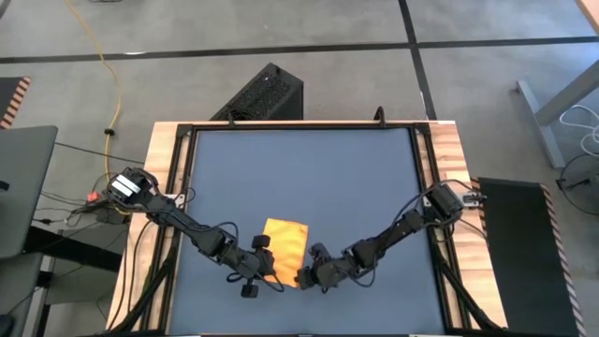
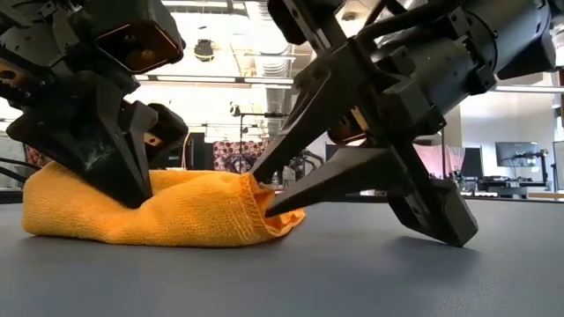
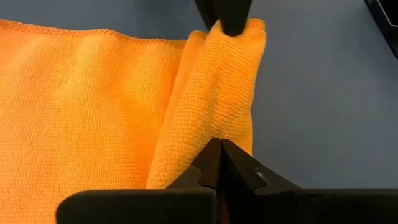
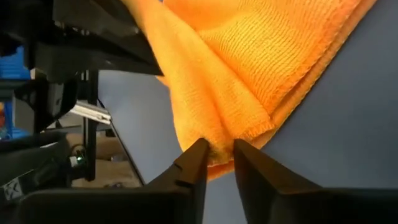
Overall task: Roll towel
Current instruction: Roll the yellow towel
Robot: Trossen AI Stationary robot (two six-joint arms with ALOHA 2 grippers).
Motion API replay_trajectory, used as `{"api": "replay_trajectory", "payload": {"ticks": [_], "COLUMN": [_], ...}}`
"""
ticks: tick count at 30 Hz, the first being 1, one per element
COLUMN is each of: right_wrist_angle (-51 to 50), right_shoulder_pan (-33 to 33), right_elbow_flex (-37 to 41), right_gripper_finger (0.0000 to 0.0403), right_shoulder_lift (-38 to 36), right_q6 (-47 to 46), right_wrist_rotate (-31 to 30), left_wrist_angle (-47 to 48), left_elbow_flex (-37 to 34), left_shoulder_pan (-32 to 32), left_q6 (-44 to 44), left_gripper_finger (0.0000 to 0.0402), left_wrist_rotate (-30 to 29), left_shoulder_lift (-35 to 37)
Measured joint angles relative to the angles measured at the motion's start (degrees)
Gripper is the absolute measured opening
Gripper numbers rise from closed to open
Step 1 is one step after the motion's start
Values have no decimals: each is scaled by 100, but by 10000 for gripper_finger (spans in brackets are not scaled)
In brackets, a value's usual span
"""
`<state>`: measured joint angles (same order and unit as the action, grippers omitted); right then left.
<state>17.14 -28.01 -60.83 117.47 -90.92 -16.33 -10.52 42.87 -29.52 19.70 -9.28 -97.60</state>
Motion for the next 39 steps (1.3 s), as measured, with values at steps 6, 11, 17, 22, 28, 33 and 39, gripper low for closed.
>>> {"api": "replay_trajectory", "payload": {"ticks": [6,11,17,22,28,33,39], "right_wrist_angle": [-443,-1190,-1324,-468,-671,-640,-1060], "right_shoulder_pan": [72,39,-185,-484,-827,-849,-746], "right_elbow_flex": [22,48,39,-31,-428,-685,-931], "right_gripper_finger": [155,165,155,154,154,154,154], "right_shoulder_lift": [-228,-635,-1095,-1127,-1119,-964,-392], "right_q6": [417,956,2420,4947,7316,8740,9178], "right_wrist_rotate": [15,49,-9,-41,-983,-1248,-1093], "left_wrist_angle": [-9,-44,-48,-63,-84,-103,-117], "left_elbow_flex": [-2,-2,-2,-2,-2,-2,-2], "left_shoulder_pan": [0,0,28,158,382,596,887], "left_q6": [6,2,-49,-147,-266,-383,-428], "left_gripper_finger": [0,0,0,0,0,0,0], "left_wrist_rotate": [4,50,162,456,931,1189,1559], "left_shoulder_lift": [0,0,0,0,0,0,0]}}
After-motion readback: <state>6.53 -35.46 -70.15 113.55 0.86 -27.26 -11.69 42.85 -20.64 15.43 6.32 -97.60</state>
